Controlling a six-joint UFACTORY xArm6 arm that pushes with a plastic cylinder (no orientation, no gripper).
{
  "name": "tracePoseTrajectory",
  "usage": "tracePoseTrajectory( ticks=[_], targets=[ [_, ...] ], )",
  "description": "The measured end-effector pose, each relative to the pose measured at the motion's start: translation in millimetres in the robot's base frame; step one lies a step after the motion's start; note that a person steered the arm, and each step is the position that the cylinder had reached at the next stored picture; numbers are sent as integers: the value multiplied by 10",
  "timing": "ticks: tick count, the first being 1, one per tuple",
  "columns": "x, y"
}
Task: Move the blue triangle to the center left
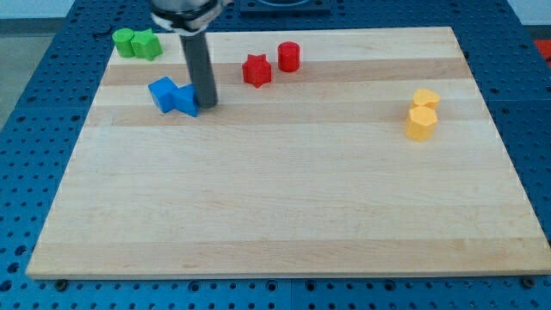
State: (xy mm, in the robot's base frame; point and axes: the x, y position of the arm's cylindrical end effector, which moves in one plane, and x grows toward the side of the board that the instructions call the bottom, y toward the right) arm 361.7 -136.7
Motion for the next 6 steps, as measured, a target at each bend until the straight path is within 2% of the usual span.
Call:
tracePoseTrajectory(
  ticks=[2,4,6],
  targets=[
    [-1,-661],
    [-132,-714],
    [90,-992]
  ],
)
